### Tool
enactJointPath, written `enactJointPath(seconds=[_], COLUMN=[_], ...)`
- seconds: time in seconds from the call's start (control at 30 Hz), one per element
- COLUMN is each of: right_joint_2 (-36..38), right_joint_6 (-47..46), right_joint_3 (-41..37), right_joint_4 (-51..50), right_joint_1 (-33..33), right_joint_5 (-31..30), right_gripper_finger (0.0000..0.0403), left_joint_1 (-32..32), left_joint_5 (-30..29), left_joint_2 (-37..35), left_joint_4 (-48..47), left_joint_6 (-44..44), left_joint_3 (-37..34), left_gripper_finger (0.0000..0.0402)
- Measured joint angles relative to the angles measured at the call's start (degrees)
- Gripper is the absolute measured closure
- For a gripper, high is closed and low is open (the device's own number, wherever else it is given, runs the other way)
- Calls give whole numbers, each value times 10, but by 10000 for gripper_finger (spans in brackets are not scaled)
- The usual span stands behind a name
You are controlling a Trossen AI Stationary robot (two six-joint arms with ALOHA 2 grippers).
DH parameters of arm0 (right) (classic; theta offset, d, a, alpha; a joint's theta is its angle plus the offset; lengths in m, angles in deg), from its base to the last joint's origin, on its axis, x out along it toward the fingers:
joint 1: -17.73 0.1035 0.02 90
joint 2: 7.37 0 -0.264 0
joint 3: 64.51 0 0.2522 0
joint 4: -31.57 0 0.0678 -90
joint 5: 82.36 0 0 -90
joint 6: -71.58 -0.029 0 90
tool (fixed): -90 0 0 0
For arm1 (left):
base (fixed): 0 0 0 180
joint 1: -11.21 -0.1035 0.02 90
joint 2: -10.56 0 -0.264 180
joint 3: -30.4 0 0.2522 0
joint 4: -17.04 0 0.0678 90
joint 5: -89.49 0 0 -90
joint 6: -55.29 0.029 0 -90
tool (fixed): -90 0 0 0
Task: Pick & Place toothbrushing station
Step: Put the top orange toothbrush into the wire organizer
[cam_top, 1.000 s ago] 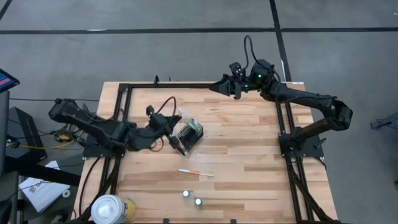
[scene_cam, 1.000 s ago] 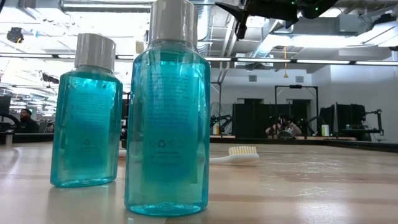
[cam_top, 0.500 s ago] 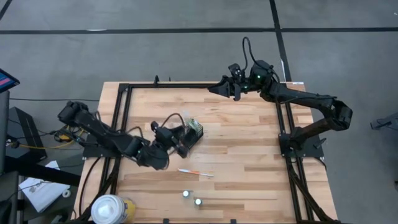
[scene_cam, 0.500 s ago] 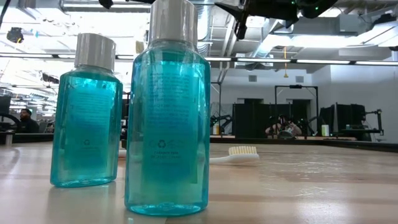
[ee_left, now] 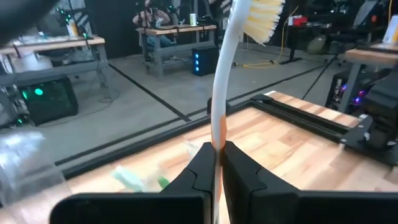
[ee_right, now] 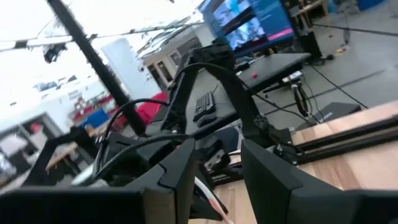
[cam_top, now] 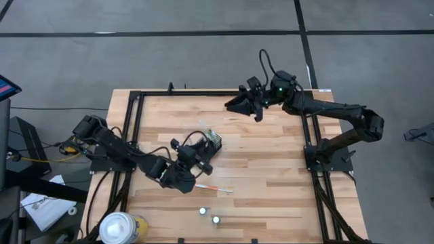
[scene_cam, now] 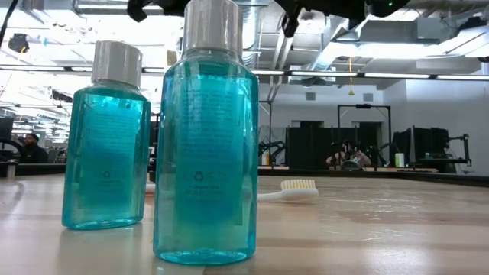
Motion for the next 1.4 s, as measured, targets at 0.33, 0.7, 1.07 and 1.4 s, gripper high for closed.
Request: enactJointPath(seconds=[0.33, 0.7, 1.07, 1.4], right_joint_2=[0, 0, 0, 0], right_joint_6=[51, 86, 112, 116], right_joint_3=[0, 0, 0, 0], right_joint_4=[-4, -28, -31, -31], right_joint_1=[34, 70, 84, 81], right_joint_5=[10, 17, 0, -13], right_gripper_finger=[282, 282, 282, 282], left_joint_1=[23, 29, 29, 29], left_joint_5=[69, 39, 41, 40], left_joint_2=[50, -4, -29, -29], left_joint_4=[-19, -151, -139, -111], left_joint_6=[-30, -159, -285, -285], left_joint_3=[0, -54, -139, -140], left_gripper_finger=[399, 399, 399, 399])
